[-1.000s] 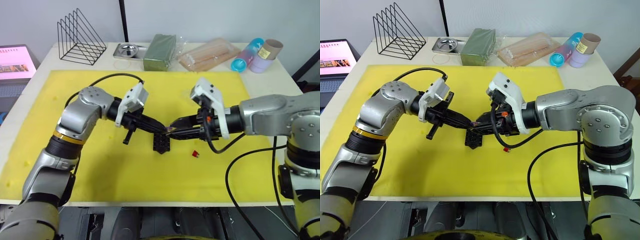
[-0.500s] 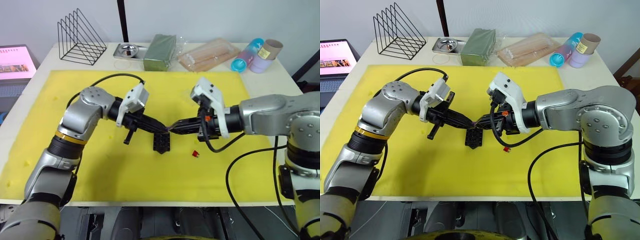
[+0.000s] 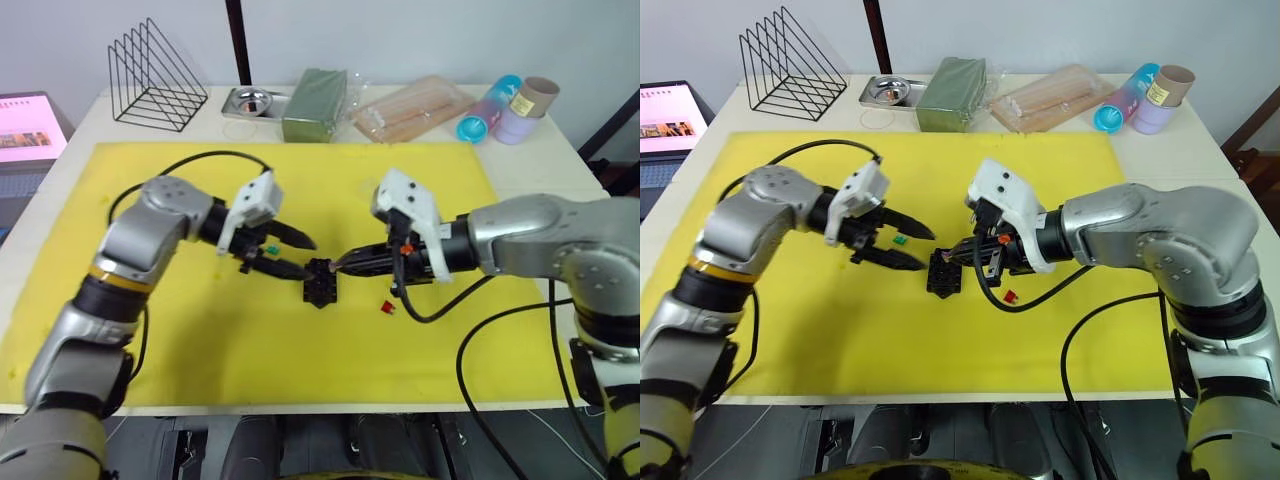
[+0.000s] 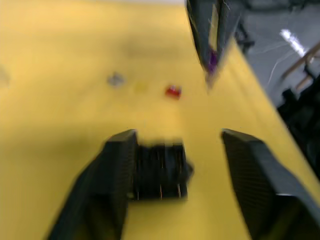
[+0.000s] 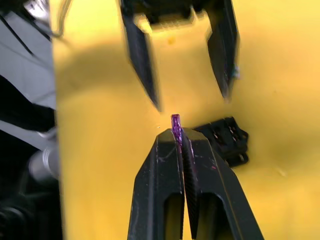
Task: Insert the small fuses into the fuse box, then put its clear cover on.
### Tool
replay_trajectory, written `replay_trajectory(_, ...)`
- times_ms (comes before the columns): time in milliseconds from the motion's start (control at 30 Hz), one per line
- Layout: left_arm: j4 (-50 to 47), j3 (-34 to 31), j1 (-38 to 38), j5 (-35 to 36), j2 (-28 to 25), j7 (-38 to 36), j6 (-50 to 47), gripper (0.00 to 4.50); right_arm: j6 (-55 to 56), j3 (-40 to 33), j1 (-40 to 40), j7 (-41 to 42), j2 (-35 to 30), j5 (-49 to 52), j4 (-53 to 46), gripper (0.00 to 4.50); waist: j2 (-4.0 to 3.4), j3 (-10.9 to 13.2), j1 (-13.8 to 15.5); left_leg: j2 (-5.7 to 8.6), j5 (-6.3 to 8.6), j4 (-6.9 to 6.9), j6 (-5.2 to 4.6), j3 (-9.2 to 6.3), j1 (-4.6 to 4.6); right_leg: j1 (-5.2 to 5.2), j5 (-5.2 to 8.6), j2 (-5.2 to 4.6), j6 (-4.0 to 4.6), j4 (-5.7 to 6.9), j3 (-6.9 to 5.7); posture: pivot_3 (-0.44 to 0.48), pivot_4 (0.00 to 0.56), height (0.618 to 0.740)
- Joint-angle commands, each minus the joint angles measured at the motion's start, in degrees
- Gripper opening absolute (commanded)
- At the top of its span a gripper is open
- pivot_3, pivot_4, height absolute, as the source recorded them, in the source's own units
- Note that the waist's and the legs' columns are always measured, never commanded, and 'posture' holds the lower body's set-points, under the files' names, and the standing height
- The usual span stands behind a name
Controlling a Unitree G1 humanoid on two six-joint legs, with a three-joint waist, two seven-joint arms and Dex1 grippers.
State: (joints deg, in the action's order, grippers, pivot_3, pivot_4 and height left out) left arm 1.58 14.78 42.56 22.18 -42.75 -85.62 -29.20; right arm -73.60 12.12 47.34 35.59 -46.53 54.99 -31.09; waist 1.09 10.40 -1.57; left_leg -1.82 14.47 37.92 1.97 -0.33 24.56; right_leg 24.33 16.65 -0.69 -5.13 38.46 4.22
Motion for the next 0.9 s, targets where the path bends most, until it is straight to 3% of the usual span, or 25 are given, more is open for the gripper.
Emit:
replay_trajectory(33,-2.67,-1.58,-3.35,-0.53,-2.92,-1.0,2.0,4.22,10.01,5.33,-0.63,5.68,-0.5,-8.8,-0.16,0.0,0.0,0.0,0.1,0.0,0.0,0.0,0.0,0.01,0.0,0.0,0.0,0.01,0.0,0.01,-0.01,0.0,0.15,0.74)
replay_trajectory(67,-2.68,-1.77,-4.72,-0.65,-3.61,-0.85,2.29,4.46,12.48,6.94,-1.16,7.02,-0.16,-11.02,0.42,0.0,0.01,0.0,0.21,-0.01,0.0,0.01,0.0,0.01,0.0,0.0,0.0,0.0,0.0,0.01,-0.01,0.0,0.15,0.74)
replay_trajectory(400,-2.04,-1.67,-8.5,-3.63,-0.84,4.72,8.2,4.46,24.09,12.36,-4.95,14.48,2.27,-22.93,4.23,0.0,0.02,0.0,0.79,0.0,0.0,0.21,0.0,0.02,0.06,-0.09,-0.01,-0.07,-0.01,0.0,-0.04,0.0,0.15,0.74)
replay_trajectory(900,-1.31,-0.3,-8.28,-6.15,2.95,6.41,10.69,4.46,24.9,10.98,-7.87,15.57,5.2,-28.46,6.01,0.0,0.02,0.0,0.73,0.04,0.0,0.23,0.0,0.02,0.03,-0.05,-0.01,-0.04,-0.01,0.18,-0.04,0.0,0.15,0.74)
